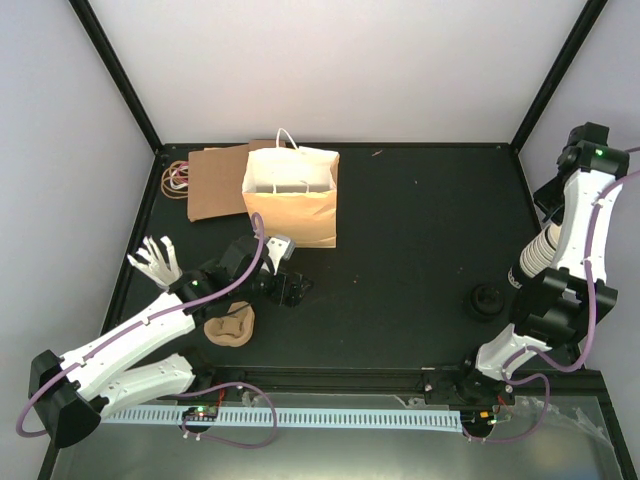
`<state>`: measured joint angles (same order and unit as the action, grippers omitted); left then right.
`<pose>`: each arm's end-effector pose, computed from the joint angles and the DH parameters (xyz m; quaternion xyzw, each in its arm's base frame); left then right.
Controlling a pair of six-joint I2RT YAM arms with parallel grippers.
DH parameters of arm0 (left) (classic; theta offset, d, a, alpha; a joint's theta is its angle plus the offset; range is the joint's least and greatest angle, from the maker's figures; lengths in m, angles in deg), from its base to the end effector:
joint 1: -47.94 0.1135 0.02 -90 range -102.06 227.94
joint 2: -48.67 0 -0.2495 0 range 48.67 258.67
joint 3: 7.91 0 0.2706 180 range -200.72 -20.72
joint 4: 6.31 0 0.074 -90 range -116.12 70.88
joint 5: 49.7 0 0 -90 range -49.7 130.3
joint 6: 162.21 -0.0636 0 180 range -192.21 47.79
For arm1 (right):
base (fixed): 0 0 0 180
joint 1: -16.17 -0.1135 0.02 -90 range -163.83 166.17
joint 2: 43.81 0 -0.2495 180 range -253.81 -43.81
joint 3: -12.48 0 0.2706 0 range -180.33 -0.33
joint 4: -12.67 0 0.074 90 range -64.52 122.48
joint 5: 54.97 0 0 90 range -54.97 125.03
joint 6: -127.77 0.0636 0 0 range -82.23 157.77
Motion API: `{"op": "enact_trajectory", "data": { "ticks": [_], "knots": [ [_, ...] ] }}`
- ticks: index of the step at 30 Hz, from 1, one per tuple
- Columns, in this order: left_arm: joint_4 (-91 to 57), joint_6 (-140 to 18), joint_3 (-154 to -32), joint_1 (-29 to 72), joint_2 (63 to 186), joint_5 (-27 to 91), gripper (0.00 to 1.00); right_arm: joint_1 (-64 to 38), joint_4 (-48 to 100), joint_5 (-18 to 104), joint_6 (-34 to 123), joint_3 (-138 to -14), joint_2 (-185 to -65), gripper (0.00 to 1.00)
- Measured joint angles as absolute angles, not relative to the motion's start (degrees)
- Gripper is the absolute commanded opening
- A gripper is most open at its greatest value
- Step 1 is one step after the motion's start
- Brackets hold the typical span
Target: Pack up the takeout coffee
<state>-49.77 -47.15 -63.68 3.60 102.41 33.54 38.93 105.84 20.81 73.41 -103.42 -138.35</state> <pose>0.1705 -0.1771 0.2335 0.1763 0.8930 -0.2779 0.3069 0.3020 -0.1437 0.3319 0.4951 0.8458 -0.1039 0.1696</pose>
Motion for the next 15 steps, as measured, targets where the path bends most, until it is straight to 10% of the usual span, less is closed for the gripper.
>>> {"op": "enact_trajectory", "data": {
  "ticks": [15],
  "knots": [
    [-49.77,-47.15,-63.68,3.60,102.30,33.54,0.89,37.27,110.61,17.03,73.89,-112.40,-138.26,0.01]
  ]
}}
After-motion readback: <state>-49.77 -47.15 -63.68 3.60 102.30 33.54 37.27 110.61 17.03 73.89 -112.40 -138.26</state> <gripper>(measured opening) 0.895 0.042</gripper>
